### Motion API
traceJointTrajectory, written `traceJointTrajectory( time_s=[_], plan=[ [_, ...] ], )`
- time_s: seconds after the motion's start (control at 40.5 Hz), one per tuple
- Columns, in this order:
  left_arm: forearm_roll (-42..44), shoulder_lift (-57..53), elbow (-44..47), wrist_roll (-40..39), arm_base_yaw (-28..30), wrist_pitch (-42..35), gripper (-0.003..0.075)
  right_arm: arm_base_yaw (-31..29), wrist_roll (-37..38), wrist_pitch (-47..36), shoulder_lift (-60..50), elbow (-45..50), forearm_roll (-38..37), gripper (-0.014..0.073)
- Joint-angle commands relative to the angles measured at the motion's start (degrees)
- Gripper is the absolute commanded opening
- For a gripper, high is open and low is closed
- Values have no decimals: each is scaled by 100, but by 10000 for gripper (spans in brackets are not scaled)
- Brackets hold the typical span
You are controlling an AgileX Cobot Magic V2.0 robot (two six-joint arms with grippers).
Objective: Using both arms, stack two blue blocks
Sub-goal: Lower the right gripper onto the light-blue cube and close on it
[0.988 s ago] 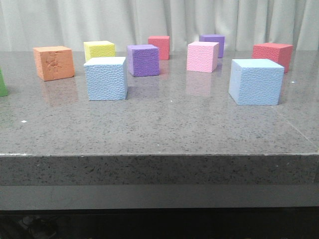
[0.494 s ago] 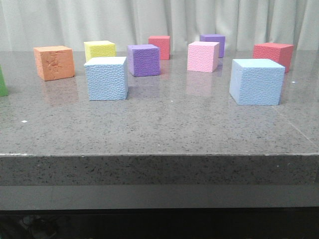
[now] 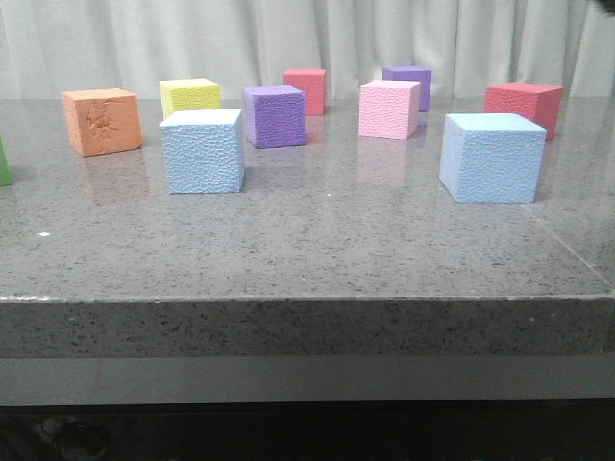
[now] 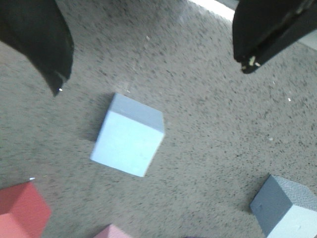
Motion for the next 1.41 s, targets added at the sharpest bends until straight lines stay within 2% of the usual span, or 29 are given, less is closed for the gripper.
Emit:
traceJointTrajectory(
  time_s=[0.0, 0.123, 0.321, 0.889, 0.963, 1.062, 1.136, 1.259, 1.333, 1.383],
  plan=[
    [-56, 61, -148, -52, -1, -494, 512, 85, 627, -53, 647, -758, -417, 653],
    [-56, 61, -148, -52, -1, -625, 512, 85, 1654, 290, 1540, -1487, -1023, 653],
    [-56, 61, -148, -52, -1, -666, 512, 74, 2304, 393, 2481, -2145, -1217, 653],
    [-56, 61, -148, -52, -1, -666, 512, 69, 2566, 273, 3689, -2426, -1246, 648],
    [-56, 61, -148, -52, -1, -666, 512, 69, 2686, 324, 3689, -2426, -1246, 581],
    [-56, 61, -148, -52, -1, -666, 512, 69, 2754, 344, 3689, -2426, -1233, 439],
    [-56, 61, -148, -52, -1, -666, 512, 69, 2753, 401, 3658, -2442, -1221, 368],
    [-56, 61, -148, -52, -1, -666, 512, 69, 2551, 459, 3485, -2445, -1221, 360],
    [-56, 61, -148, -52, -1, -666, 512, 77, 1909, 565, 3382, -2552, -1177, 360],
    [-56, 61, -148, -52, -1, -666, 512, 77, 1156, 718, 3368, -2693, -994, 360]
  ],
)
